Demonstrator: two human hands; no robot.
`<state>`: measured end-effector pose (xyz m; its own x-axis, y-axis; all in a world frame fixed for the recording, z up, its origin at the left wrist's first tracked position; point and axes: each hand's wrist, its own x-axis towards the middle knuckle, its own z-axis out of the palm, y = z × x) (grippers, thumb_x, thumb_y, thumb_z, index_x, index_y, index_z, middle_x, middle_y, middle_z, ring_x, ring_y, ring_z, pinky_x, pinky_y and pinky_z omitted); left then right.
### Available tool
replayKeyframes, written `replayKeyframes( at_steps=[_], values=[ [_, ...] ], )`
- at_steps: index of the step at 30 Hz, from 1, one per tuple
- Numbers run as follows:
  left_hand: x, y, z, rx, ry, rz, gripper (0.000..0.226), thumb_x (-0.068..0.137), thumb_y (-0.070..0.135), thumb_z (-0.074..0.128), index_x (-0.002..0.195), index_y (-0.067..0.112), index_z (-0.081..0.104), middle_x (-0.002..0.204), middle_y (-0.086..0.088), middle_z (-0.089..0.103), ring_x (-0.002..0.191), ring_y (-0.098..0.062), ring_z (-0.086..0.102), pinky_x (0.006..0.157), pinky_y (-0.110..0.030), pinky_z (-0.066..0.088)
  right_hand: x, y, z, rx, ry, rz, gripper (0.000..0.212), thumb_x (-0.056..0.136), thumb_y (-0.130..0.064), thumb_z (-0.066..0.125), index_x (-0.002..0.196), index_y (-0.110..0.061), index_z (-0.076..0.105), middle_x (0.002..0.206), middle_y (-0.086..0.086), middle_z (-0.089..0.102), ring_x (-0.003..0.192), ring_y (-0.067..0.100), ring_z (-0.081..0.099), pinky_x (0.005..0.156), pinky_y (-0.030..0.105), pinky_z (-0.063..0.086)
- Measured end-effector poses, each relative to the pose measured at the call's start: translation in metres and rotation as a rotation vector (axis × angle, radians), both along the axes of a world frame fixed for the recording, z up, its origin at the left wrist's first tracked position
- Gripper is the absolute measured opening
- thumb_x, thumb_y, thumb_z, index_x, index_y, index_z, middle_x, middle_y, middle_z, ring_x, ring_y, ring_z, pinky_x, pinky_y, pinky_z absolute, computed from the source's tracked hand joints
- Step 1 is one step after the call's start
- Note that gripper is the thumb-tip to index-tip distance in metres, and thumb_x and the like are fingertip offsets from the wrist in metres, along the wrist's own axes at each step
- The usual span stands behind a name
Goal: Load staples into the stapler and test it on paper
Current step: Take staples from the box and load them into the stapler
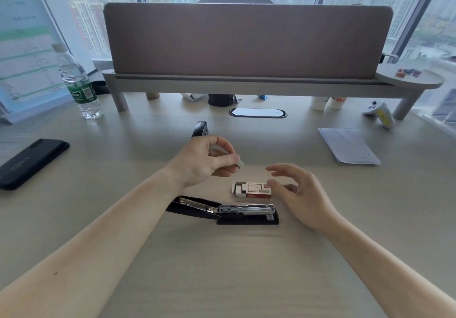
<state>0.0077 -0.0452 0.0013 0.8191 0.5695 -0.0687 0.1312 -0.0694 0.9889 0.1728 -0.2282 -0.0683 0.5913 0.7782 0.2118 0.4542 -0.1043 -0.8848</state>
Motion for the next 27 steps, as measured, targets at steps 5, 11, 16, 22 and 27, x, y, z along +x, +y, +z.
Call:
replayKeyframes(
  at_steps=[5,11,16,22,27],
  values=[
    [-0.002,-0.017,0.0,-0.015,-0.116,0.025,0.013,0.091,-0.001,0.072,0.102,0.005,0.077,0.082,-0.01,0.079,0.077,-0.018,0.077,0.076,-0.024,0.064,-0.016,0.006,0.034,0.138,0.196,0.023,0.012,0.096,-0.021,0.075,0.107,-0.02,0.077,0.091,0.005,0.082,0.086,0.02,0.078,0.083,0.036,0.064],
    [0.0,-0.035,-0.001,0.125,-0.157,0.01,0.009,0.089,-0.001,0.075,0.097,0.002,0.077,0.087,-0.018,0.08,0.078,-0.023,0.079,0.076,-0.029,0.065,-0.032,0.005,0.051,0.168,0.4,0.013,0.003,0.091,-0.007,0.077,0.093,-0.01,0.077,0.078,0.009,0.081,0.07,0.014,0.077,0.073,0.022,0.062],
    [-0.004,-0.043,-0.004,0.17,-0.142,0.001,0.007,0.088,0.001,0.076,0.095,0.0,0.076,0.085,-0.019,0.08,0.078,-0.026,0.08,0.081,-0.035,0.066,-0.035,-0.003,0.051,0.103,0.456,0.033,0.01,0.089,-0.01,0.081,0.096,-0.004,0.077,0.083,0.013,0.081,0.075,0.016,0.076,0.081,0.026,0.064],
    [-0.009,-0.049,-0.011,0.22,-0.124,-0.047,0.006,0.089,0.006,0.078,0.095,0.006,0.078,0.085,-0.013,0.08,0.082,-0.027,0.079,0.083,-0.038,0.064,-0.04,-0.01,0.05,0.103,0.487,0.042,0.008,0.089,-0.006,0.079,0.096,-0.002,0.076,0.085,0.014,0.082,0.079,0.02,0.08,0.077,0.021,0.062],
    [-0.019,-0.05,-0.018,0.587,-0.105,-0.054,0.011,0.084,0.013,0.084,0.093,0.019,0.08,0.097,0.007,0.076,0.084,-0.012,0.077,0.084,-0.037,0.063,-0.042,-0.016,0.046,0.067,0.534,0.06,0.004,0.088,-0.003,0.079,0.092,-0.004,0.077,0.081,0.012,0.081,0.073,0.016,0.078,0.077,0.019,0.063]
  ],
)
